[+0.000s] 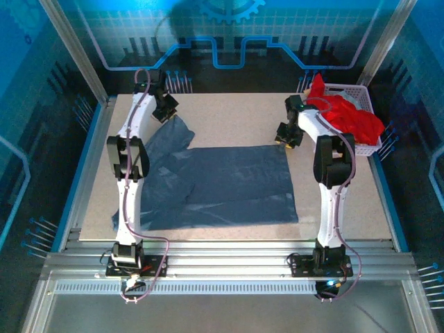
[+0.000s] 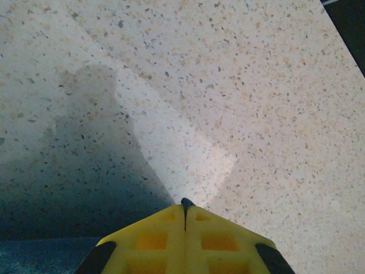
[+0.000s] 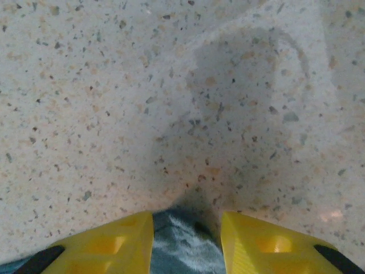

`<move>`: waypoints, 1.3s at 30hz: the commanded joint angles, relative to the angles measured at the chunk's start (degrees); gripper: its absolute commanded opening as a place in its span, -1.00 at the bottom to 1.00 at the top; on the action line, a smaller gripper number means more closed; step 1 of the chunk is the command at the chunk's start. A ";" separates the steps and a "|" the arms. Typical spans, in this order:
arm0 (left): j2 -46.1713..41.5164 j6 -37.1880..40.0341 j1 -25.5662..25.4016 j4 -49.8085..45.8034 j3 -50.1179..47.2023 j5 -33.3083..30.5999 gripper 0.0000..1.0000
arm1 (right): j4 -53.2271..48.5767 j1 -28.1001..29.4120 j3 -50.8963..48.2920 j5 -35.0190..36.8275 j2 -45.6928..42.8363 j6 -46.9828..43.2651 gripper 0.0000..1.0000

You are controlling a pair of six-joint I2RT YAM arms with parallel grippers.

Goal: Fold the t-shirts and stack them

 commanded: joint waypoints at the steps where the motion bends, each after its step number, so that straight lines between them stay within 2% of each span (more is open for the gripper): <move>1: -2.27 1.04 0.01 -0.51 -0.97 2.88 -1.00 | -3.48 -0.25 3.28 1.31 2.54 0.21 -0.31; 4: -2.35 1.47 0.09 -1.11 -0.91 3.11 -1.00 | -4.17 -0.07 4.11 1.18 4.41 0.11 -0.44; 12: 0.83 2.82 2.05 -2.07 3.75 4.06 -1.00 | -3.65 -0.02 2.65 4.11 3.09 1.43 -0.99; 16: 4.56 5.22 3.81 -1.96 7.11 6.39 -1.00 | -2.47 0.04 3.16 4.32 0.33 0.85 -1.00; 21: 4.98 7.66 4.10 -2.34 5.09 9.12 -1.00 | -1.79 0.07 3.72 1.75 -0.50 -0.79 -1.00; 29: -5.17 11.93 3.42 -1.01 -10.40 5.94 -1.00 | 0.28 0.06 -1.67 0.79 -5.22 -2.60 -1.00; 35: -11.66 15.25 3.00 -2.32 -16.71 2.40 -1.00 | 2.67 0.54 -5.97 -0.38 -9.43 -4.43 -1.00; 39: -18.78 14.54 2.95 -0.79 -26.55 0.46 -1.00 | 3.73 1.10 -9.66 -0.63 -12.57 -6.02 -1.00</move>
